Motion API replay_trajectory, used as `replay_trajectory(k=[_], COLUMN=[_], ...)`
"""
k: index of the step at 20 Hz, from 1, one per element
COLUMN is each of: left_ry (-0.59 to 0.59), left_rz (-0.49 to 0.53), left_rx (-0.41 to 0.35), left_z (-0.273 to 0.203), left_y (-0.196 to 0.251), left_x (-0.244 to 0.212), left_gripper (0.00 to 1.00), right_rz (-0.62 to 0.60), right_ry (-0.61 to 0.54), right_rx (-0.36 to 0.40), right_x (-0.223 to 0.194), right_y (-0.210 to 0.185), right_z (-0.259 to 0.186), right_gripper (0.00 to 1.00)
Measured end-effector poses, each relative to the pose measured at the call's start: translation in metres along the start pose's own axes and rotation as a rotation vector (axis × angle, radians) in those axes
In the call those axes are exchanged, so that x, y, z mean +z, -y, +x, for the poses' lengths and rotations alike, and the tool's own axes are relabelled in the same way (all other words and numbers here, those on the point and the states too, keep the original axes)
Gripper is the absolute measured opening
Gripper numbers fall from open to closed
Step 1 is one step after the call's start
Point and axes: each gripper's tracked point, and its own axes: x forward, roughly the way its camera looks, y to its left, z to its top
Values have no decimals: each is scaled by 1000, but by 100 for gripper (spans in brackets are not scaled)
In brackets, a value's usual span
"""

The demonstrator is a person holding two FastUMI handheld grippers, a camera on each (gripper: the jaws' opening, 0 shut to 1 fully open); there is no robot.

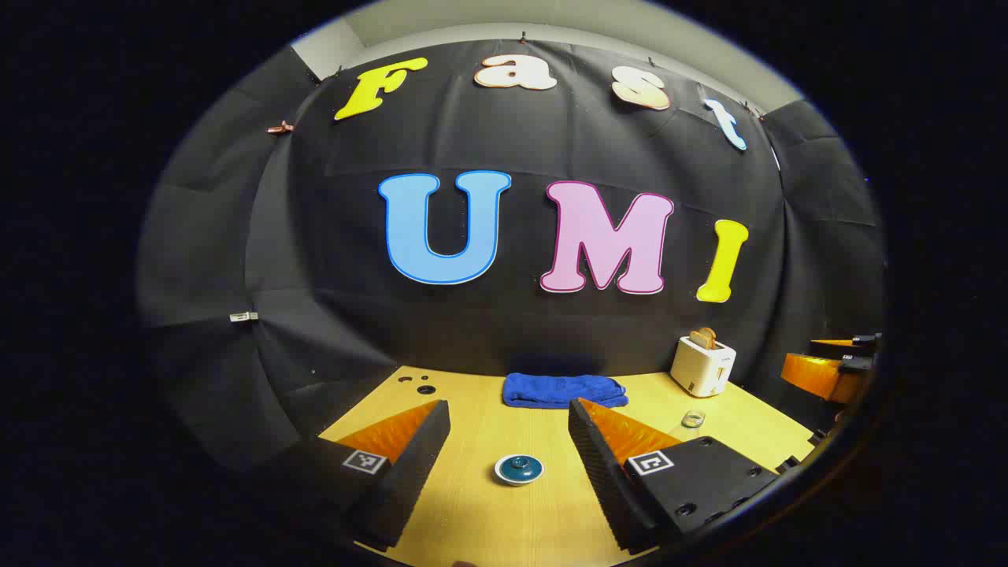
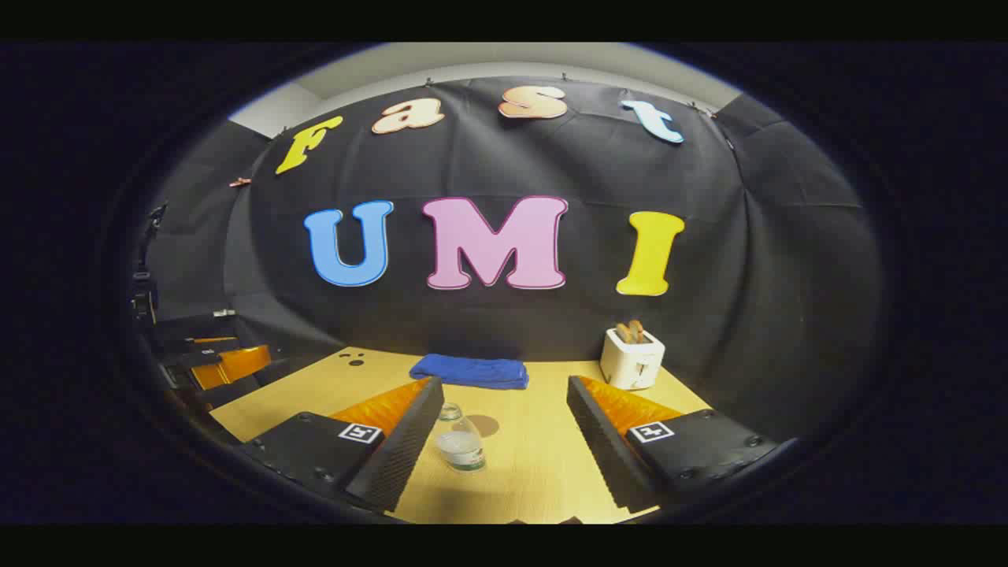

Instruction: Open the teacup lid with one hand, grasp the water bottle and pour water into the teacup with the other hand; after pouring, place the water bottle on the coaster and then close the teacup lid.

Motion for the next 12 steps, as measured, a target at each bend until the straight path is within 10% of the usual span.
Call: replay_trajectory(k=[12], left_ry=[-45], left_rz=[0], left_rx=[27], left_z=[29], left_y=[-18], left_x=[-20], left_gripper=[95], right_rz=[12], right_ry=[-78], right_rx=[89], right_x=[-29], right_y=[-22], right_z=[21], right_gripper=[98])
